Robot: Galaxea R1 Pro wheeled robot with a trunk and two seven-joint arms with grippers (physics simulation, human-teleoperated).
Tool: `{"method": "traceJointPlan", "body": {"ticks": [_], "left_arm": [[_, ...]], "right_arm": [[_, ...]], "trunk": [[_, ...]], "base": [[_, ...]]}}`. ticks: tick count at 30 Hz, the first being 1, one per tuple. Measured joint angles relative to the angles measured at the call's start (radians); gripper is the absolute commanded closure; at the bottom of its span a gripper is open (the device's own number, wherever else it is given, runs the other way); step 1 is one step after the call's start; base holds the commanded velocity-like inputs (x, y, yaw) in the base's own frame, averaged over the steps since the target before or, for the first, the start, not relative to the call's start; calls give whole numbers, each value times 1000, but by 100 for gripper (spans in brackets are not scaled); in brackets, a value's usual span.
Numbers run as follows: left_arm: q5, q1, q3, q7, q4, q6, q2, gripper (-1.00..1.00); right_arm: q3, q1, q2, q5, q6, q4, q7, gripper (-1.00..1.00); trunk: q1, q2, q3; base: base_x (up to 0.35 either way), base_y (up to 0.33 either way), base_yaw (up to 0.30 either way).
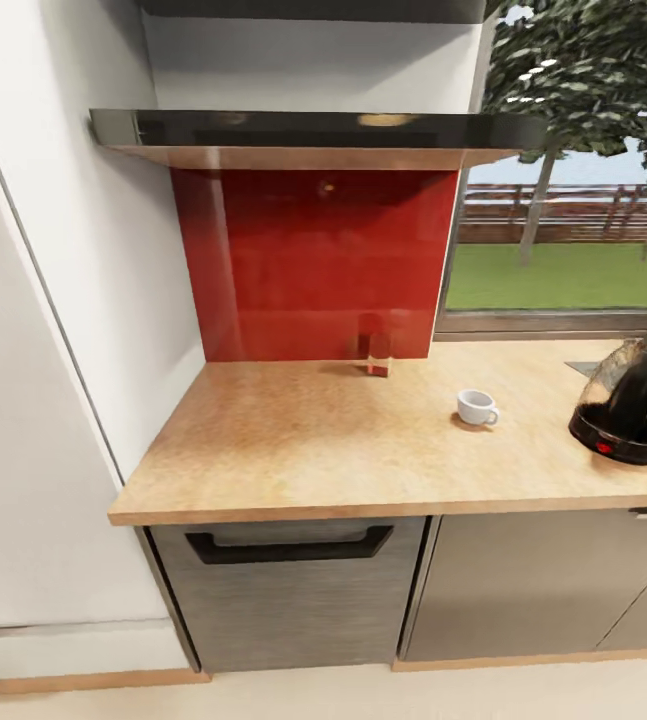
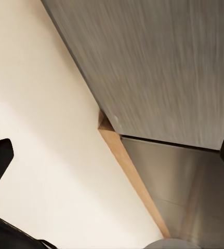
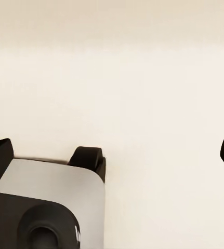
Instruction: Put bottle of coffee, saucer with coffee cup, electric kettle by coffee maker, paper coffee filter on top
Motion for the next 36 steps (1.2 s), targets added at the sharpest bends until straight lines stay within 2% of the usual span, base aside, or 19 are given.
{"method": "traceJointPlan", "body": {"ticks": [8,21,26,29,30,31,33,34,35,36], "left_arm": [[0,0,0,0,0,0,0,-100],[0,0,1,0,0,0,0,-100],[0,0,1,0,0,0,1,-100],[0,0,2,0,0,0,1,-100],[0,0,2,0,0,0,1,-100],[0,0,3,0,0,0,1,-100],[0,0,3,1,0,0,1,-100],[0,0,4,1,0,0,1,-100],[0,0,4,2,0,0,1,-100],[0,0,5,2,0,0,1,-100]], "right_arm": [[0,0,0,0,0,0,0,-100],[-1,0,-7,-4,0,-3,1,-100],[-4,0,-41,-11,-49,-5,12,-100],[-7,0,-73,-38,-122,-6,36,-100],[-9,0,-81,-54,-139,-6,43,-100],[-12,0,-95,-99,-168,-7,60,-100],[-12,0,-115,-163,-191,-8,81,-100],[-15,-1,-137,-234,-208,-9,106,-100],[-11,-2,-200,-393,-239,-49,205,-100],[-22,-2,-282,-456,-242,-89,262,-100]], "trunk": [[0,0,0],[0,0,0],[0,0,0],[0,0,0],[0,0,0],[0,0,0],[0,0,0],[0,0,0],[0,0,0],[0,0,0]], "base": [[0,297,-4],[0,32,0],[0,0,0],[0,0,0],[0,0,0],[0,0,0],[0,0,0],[0,0,0],[0,0,0],[0,0,0]]}}
